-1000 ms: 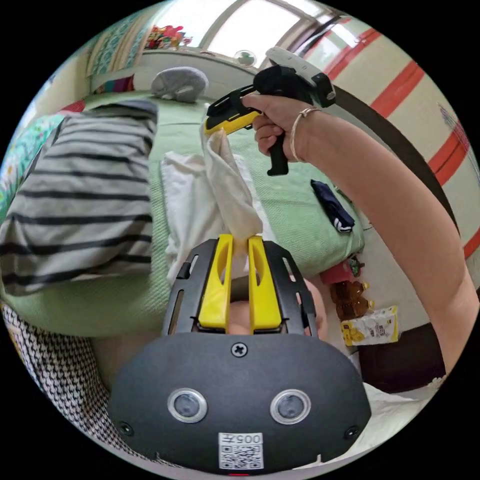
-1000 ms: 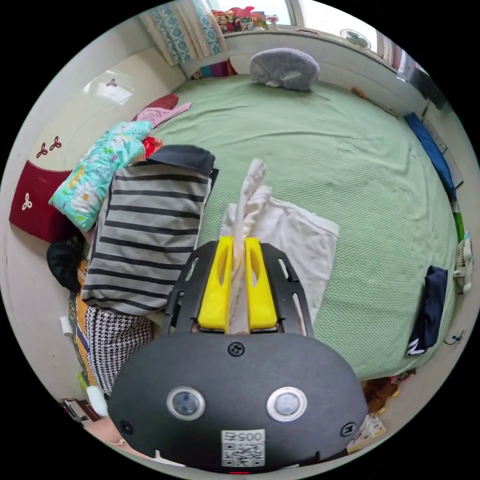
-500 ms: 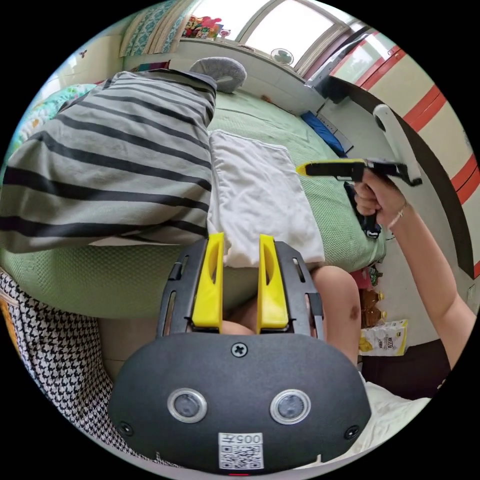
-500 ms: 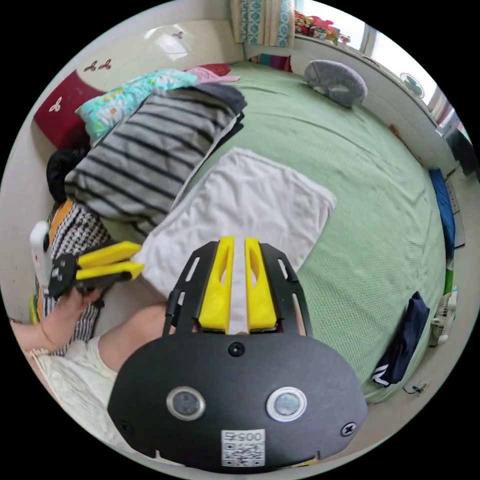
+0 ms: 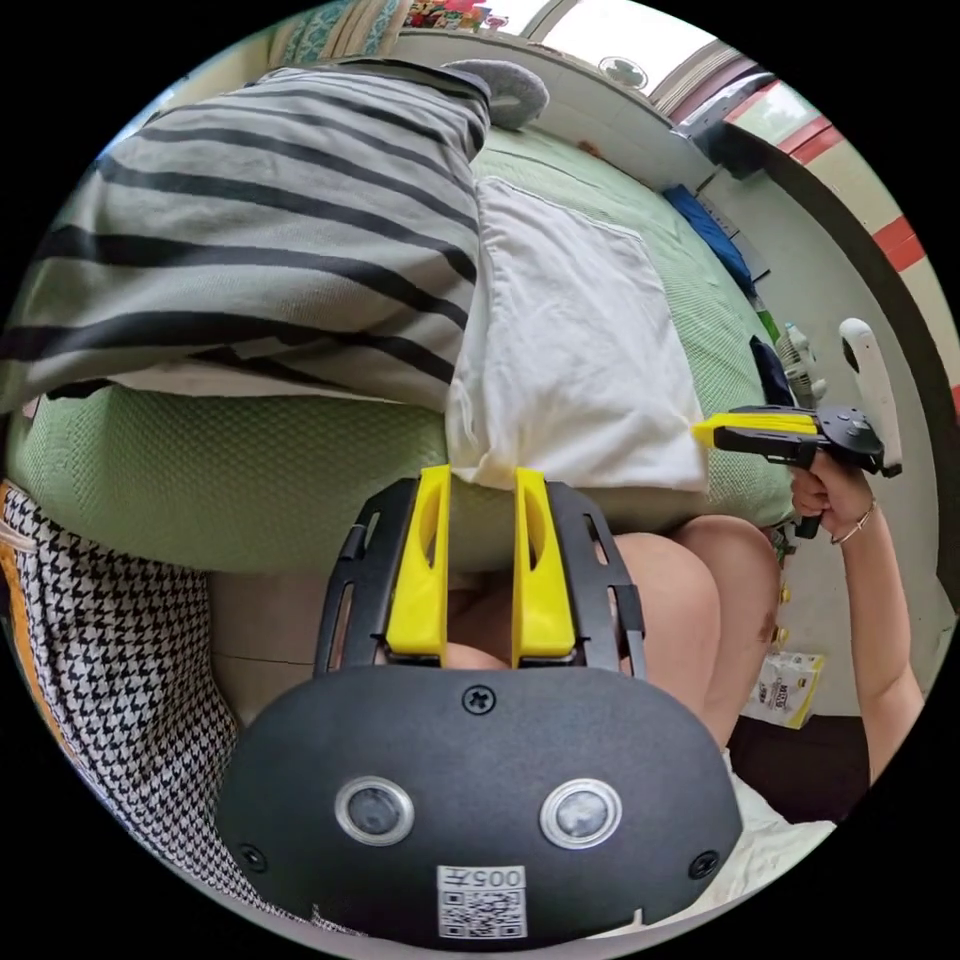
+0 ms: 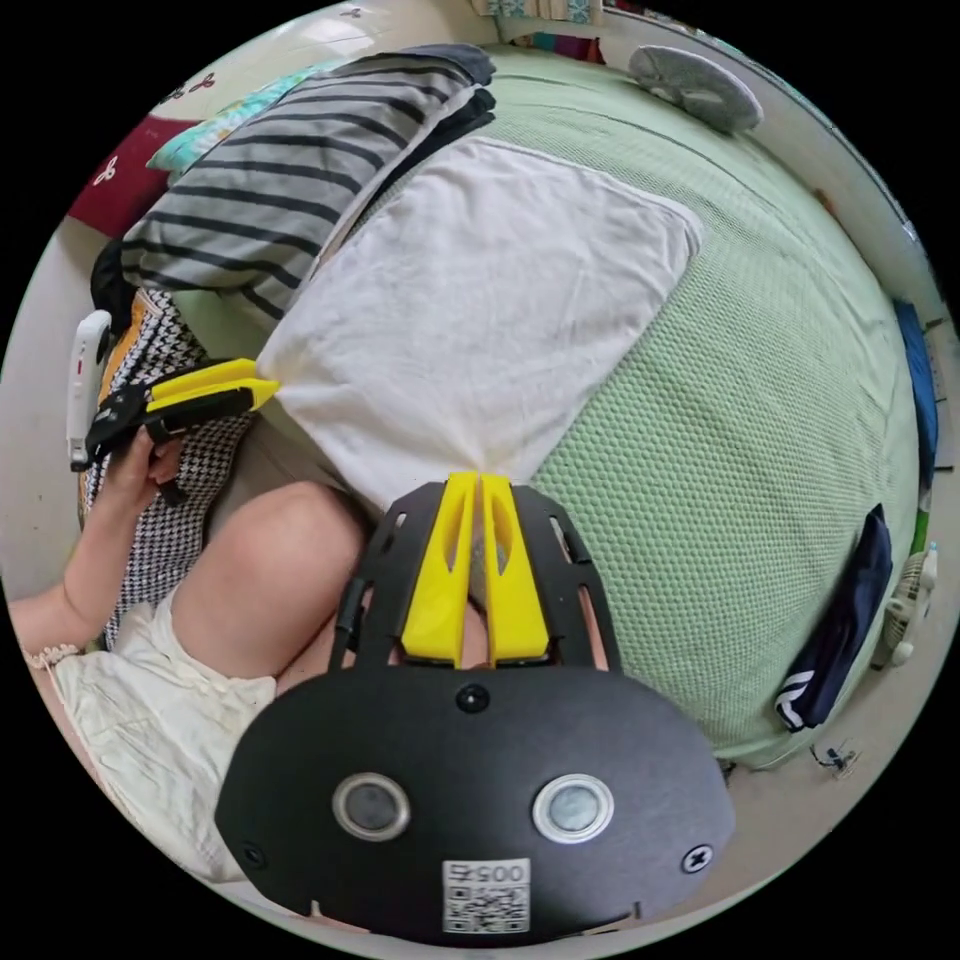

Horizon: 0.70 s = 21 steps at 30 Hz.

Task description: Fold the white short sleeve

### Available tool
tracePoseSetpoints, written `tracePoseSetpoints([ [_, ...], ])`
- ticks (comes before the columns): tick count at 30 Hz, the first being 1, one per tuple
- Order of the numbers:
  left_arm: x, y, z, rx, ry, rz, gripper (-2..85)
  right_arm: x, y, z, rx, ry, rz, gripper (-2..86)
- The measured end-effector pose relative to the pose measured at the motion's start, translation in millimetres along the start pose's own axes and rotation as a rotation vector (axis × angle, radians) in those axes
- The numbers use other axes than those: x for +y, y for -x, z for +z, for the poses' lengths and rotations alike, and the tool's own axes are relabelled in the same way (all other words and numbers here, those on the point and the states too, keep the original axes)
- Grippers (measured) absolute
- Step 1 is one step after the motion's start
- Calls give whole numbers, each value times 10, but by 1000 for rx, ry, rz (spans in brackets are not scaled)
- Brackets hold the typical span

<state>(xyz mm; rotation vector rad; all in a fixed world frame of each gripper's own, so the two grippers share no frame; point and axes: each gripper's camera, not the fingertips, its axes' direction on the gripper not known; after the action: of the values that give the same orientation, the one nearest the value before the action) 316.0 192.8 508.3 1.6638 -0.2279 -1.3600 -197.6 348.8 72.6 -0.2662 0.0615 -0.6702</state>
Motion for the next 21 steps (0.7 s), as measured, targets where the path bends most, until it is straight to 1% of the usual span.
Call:
tracePoseSetpoints([
  [3,31,17,-137,-8,-35,-24,102,117,-59,-104,28,-44,30,13],
  [5,18,39,-230,30,-69,-39,105,189,-173,-204,-70,-118,87,57],
  [7,-34,45,-258,78,-80,-38,114,234,-244,-258,-124,-204,106,96],
  [8,-78,41,-260,102,-88,-37,124,246,-290,-274,-138,-255,117,122],
  [10,-145,21,-234,115,-98,-26,141,236,-364,-283,-138,-322,135,141],
  [16,-359,-101,86,119,-16,14,171,31,-681,-300,-59,-486,220,147],
  [21,-453,-193,197,81,-1,9,170,-197,-976,-142,-87,-507,286,153],
])
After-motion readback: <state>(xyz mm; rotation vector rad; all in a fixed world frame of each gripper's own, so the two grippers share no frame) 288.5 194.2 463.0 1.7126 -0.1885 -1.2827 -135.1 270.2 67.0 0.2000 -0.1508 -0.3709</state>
